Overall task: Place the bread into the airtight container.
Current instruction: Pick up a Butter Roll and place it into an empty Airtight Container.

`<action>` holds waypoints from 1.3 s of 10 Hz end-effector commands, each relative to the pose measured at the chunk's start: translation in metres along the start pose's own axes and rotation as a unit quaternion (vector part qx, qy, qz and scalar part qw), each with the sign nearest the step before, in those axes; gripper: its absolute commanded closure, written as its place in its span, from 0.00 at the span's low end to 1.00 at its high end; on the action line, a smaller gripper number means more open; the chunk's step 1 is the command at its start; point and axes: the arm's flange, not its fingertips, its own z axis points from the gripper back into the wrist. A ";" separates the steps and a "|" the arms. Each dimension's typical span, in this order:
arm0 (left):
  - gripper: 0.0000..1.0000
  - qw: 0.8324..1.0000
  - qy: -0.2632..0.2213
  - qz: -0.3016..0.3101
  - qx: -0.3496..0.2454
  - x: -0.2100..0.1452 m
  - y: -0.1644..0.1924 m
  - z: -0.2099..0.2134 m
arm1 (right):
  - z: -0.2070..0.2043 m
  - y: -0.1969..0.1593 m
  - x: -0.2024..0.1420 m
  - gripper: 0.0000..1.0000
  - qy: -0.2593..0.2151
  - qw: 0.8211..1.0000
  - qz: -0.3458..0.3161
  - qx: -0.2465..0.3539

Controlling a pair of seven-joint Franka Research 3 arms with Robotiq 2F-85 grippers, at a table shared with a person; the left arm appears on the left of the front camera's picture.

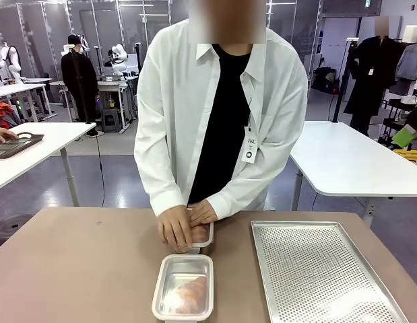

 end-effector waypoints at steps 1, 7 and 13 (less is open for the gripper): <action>0.00 1.000 0.003 -0.010 0.002 0.000 0.000 0.002 | 0.002 -0.002 -0.002 0.00 0.000 1.000 0.008 0.003; 0.00 1.000 0.003 -0.010 0.002 0.000 0.000 0.002 | 0.002 -0.002 -0.002 0.00 0.000 1.000 0.008 0.003; 0.00 1.000 0.003 -0.010 0.002 0.000 0.000 0.002 | 0.002 -0.002 -0.002 0.00 0.000 1.000 0.008 0.003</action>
